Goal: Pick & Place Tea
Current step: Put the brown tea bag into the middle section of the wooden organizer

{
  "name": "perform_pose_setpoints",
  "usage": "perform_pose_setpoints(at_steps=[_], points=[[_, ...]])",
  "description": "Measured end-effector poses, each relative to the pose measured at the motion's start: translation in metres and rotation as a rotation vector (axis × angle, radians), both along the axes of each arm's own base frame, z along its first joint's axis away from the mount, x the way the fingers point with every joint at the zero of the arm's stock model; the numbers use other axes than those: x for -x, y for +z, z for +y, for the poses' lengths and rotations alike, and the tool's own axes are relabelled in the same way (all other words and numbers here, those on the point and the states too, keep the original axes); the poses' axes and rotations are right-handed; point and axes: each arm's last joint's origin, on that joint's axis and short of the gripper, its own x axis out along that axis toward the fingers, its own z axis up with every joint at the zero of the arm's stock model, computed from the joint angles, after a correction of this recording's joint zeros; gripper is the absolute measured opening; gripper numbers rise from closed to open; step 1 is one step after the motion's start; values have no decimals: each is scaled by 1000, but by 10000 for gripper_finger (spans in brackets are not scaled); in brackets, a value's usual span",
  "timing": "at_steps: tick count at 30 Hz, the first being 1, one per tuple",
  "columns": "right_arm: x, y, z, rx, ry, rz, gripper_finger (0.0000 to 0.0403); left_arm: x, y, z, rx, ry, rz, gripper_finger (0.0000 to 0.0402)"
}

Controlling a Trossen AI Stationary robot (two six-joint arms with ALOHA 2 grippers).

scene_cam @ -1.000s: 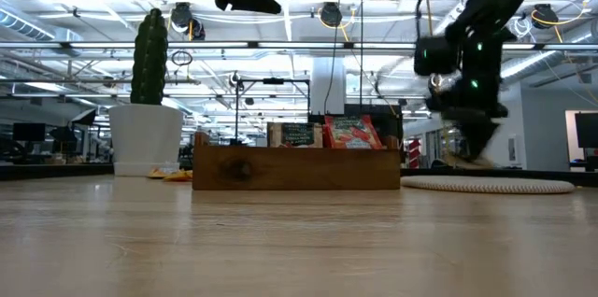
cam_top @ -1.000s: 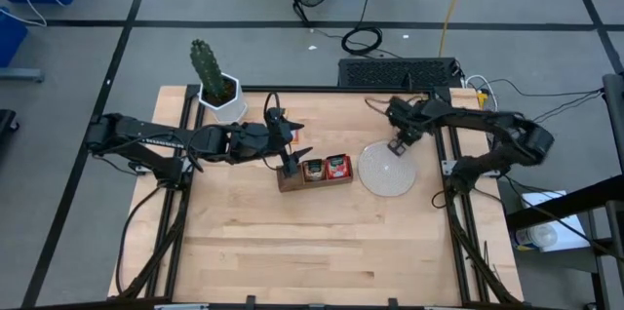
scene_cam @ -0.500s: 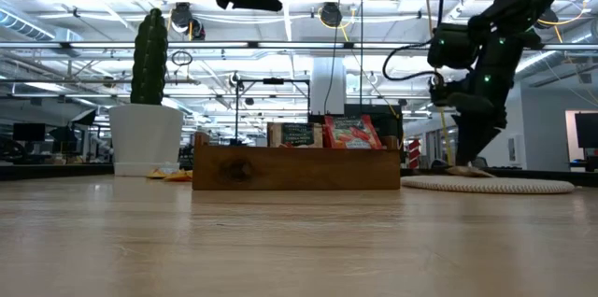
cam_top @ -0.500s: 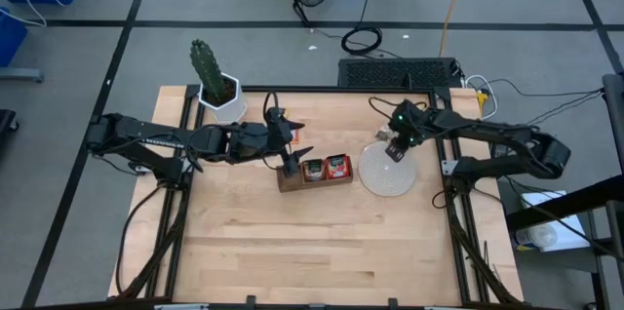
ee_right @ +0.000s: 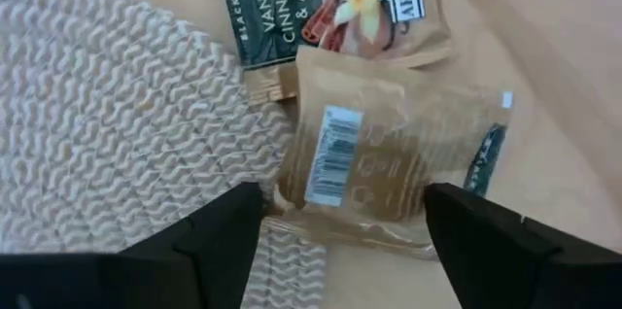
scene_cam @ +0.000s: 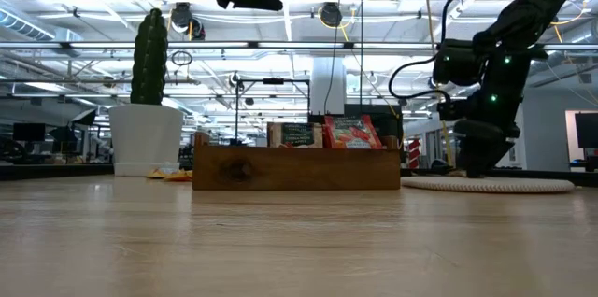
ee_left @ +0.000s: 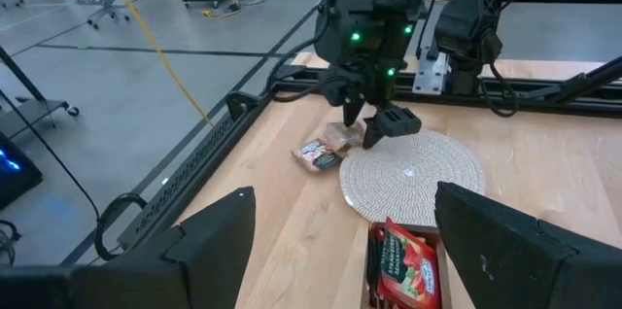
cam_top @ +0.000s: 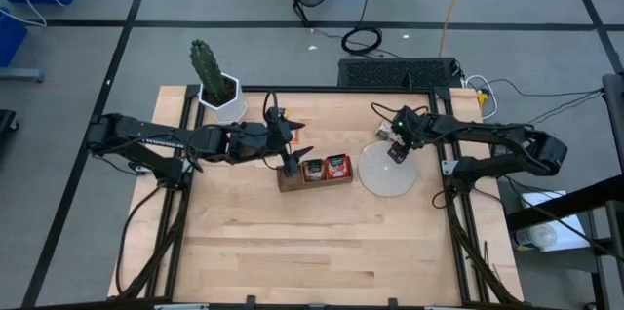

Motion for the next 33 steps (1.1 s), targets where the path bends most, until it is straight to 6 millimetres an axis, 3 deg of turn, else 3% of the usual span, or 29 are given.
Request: perform_pose_setpoints(at_steps=[5, 9, 20, 33], points=[[-1, -12, -1, -49, -22, 27, 263, 0, 1, 0, 0, 0, -13, 310], [-2, -19, -1, -70, -41, 51, 231, -1, 2, 0, 1, 0, -20, 310], [-3, -18, 0, -115, -7, 16, 13, -1, 2, 0, 1, 0, -23, 310], [2, 25, 6, 0, 13, -174, 2, -1, 2, 0, 1, 0, -25, 310]])
